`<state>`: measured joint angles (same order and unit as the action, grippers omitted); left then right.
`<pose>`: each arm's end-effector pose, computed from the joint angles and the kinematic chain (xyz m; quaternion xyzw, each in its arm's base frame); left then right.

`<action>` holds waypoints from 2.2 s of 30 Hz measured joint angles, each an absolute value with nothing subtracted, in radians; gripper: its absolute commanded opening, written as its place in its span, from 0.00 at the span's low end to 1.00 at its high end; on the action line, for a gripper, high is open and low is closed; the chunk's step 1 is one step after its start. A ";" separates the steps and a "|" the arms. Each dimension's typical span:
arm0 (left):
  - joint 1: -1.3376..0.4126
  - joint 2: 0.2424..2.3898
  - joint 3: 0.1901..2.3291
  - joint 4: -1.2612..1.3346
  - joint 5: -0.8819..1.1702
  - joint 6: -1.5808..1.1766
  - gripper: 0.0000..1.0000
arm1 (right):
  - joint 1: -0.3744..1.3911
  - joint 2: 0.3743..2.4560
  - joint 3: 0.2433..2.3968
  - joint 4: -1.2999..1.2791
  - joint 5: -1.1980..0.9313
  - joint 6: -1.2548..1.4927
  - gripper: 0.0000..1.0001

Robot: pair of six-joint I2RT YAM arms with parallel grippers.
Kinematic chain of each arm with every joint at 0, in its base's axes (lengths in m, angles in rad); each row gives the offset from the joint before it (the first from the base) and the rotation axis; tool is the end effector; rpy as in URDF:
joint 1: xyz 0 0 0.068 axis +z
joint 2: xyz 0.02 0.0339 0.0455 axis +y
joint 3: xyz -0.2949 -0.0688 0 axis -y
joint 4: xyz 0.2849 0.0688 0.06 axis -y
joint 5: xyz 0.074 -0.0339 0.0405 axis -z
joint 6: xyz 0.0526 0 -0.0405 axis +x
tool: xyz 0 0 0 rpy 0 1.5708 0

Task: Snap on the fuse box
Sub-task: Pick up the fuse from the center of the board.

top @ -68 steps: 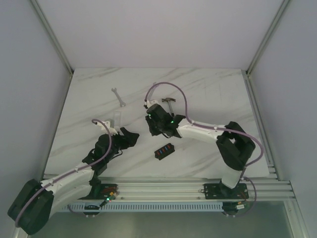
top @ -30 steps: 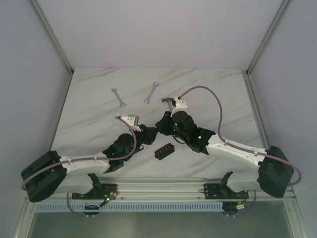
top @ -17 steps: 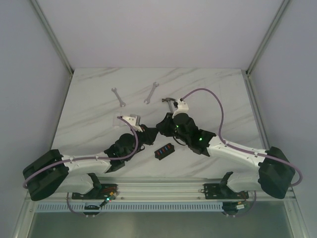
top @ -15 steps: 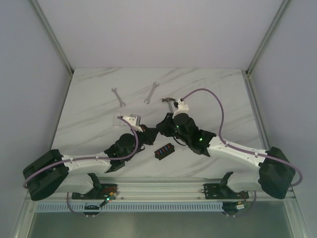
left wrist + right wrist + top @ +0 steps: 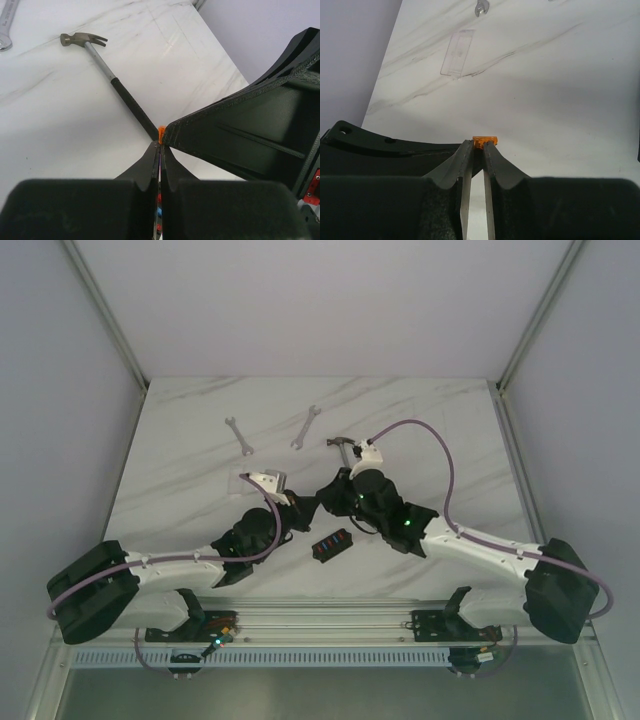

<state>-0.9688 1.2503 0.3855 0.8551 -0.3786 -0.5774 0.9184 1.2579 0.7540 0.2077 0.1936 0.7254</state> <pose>0.1748 -0.2202 0.2143 0.0058 0.7103 -0.3869 0.5880 0.2071 0.2544 0.2724 -0.0198 0.8018 0.3809 0.4601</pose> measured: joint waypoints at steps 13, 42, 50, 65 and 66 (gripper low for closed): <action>-0.966 1.227 0.386 0.806 -0.359 -0.513 0.01 | 0.903 1.195 0.751 0.150 0.162 0.666 0.45; -0.731 1.005 0.381 0.746 0.500 -0.365 0.00 | 0.662 1.056 0.835 0.000 -0.701 -0.063 0.46; -0.731 1.030 0.381 0.799 0.572 -0.400 0.00 | 0.662 1.088 0.852 -0.019 -0.803 -0.097 0.41; -0.731 1.037 0.381 0.845 0.606 -0.429 0.00 | 0.661 1.103 0.855 -0.057 -0.872 -0.128 0.16; -0.730 1.038 0.381 0.846 0.606 -0.429 0.00 | 0.661 1.103 0.856 -0.058 -0.876 -0.128 0.14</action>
